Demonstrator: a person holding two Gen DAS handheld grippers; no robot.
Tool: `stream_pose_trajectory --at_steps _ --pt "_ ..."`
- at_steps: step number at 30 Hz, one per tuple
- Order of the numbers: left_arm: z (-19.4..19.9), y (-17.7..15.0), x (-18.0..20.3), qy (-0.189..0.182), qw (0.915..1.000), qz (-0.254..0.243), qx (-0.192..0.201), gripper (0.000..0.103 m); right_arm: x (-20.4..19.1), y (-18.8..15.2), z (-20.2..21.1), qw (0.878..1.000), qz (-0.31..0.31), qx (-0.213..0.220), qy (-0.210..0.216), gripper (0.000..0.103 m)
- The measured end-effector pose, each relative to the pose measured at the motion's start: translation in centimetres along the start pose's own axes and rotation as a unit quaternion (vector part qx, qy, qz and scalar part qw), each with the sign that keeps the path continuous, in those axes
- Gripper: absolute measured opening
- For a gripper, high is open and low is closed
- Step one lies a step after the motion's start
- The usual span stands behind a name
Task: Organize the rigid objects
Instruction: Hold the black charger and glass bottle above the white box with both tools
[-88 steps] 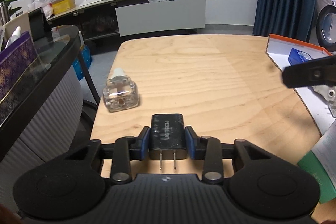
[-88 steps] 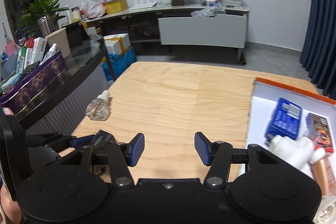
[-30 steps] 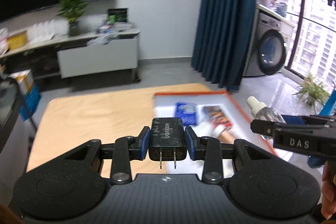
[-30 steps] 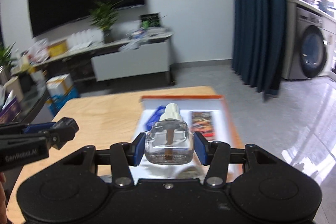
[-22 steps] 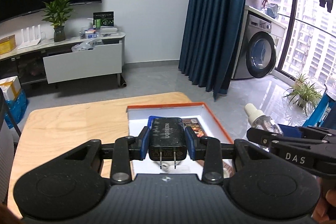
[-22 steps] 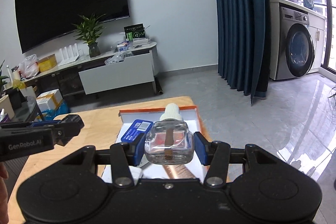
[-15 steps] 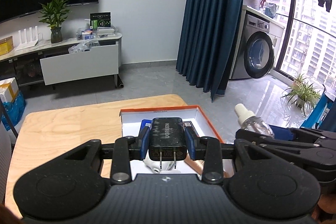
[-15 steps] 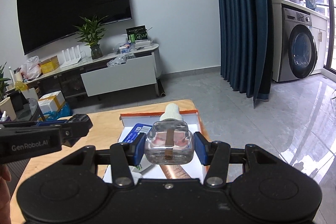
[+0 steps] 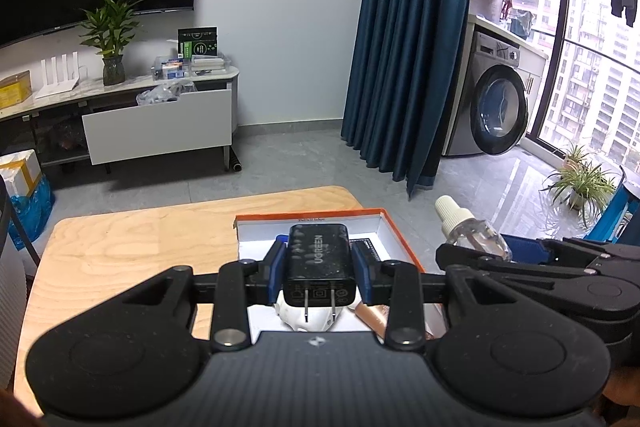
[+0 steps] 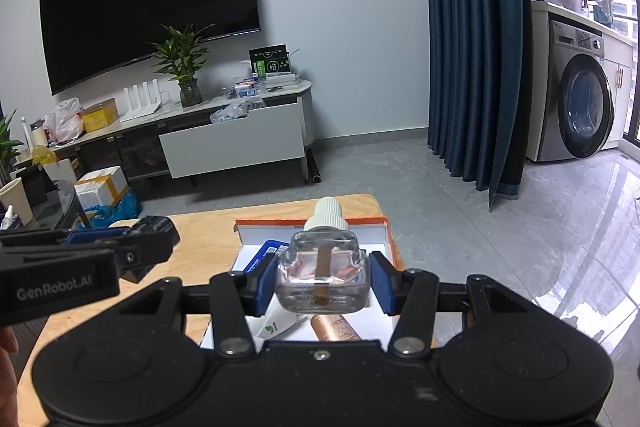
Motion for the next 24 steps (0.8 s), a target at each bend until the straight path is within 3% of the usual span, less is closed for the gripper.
stream_pose_trajectory --at_steps 24 --pt "0.2 -0.3 1.1 -0.002 1.0 -0.001 -0.008 0.037 -0.2 0.3 -0.2 1.0 0.008 -0.012 -0.002 0.06"
Point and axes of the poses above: each gripper's, at about its wrist camera, not at the fingertips, and z roughly against the way its jaws point, x to its right, y to its top, the point moved 4 cm from there along -z, roughly the way its jaws point, and after that the axes turned 10 degrees about -y, right-handed, at the moved point
